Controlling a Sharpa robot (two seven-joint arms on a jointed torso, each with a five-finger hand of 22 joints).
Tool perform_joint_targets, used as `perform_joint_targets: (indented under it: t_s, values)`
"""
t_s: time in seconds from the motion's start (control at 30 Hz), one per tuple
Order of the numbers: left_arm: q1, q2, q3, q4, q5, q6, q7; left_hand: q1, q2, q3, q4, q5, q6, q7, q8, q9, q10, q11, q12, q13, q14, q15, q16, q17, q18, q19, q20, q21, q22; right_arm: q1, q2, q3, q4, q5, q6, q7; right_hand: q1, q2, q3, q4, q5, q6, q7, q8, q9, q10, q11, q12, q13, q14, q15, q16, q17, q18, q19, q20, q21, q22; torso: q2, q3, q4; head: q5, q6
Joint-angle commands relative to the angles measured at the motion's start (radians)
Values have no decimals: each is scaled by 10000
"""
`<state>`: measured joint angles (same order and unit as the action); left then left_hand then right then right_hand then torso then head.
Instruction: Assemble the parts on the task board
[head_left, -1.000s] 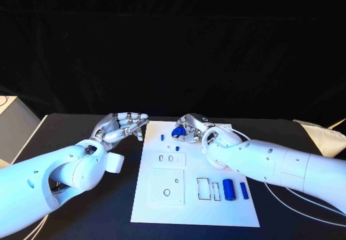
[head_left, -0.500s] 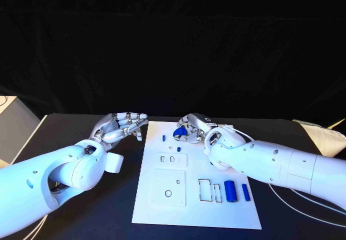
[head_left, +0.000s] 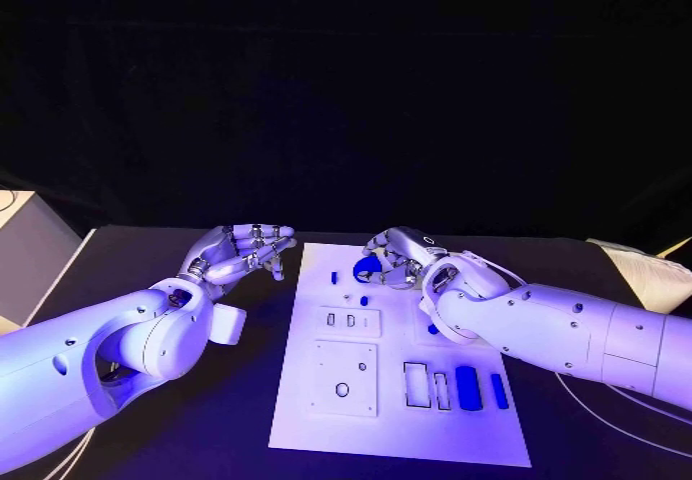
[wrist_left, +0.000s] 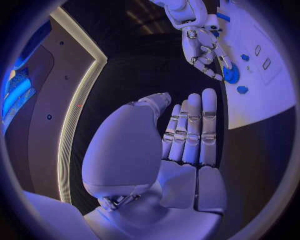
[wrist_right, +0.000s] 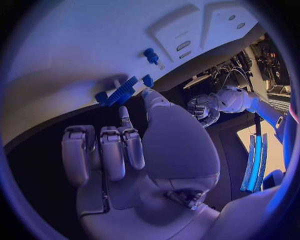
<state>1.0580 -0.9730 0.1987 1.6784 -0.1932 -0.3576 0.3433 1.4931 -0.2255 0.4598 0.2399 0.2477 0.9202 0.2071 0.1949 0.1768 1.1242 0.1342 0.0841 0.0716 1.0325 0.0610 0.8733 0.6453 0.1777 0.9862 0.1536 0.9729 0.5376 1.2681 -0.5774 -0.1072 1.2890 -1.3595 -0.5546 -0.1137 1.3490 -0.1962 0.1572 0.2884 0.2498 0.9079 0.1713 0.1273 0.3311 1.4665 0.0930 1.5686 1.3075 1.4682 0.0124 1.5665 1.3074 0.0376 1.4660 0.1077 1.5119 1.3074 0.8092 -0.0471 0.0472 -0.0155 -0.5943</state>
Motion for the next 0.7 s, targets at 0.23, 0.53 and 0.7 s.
perform_joint_targets:
  t_s: [0.23,0.53,0.7]
  values:
    - [6,5,8,8,-30,145,65,-72,4,54,-15,-67,-64,-27,53,20,8,17,73,15,-62,-6,47,3,69,-66,-10,61,23,-25,-216,15,196,-127,-123,-70,53,49,-6,-14,-10,73,-15,62,19,1043,-58,22,2633,1026,-7,43,2634,-200,784,40,58,1970,4,-2,7,-14,29]
    - [6,6,7,-6,-30,141,69,-72,4,54,-15,-67,-64,-27,53,20,8,17,73,15,-62,-6,47,3,69,-66,-10,61,23,-21,-330,27,277,-80,-162,-38,53,49,-6,-14,-10,73,-15,62,19,1043,-58,22,2633,1026,-7,43,2634,-200,784,40,58,1970,3,-14,7,-1,28]
    - [6,2,7,-7,-30,139,70,-72,4,54,-15,-67,-64,-27,53,20,8,17,73,15,-62,-6,47,3,69,-66,-10,61,23,-18,-381,30,318,-52,-105,-39,60,46,-4,-18,-14,90,-21,69,21,1043,-63,22,2633,1026,-11,43,2634,-198,781,36,53,1964,3,-14,3,-12,40]
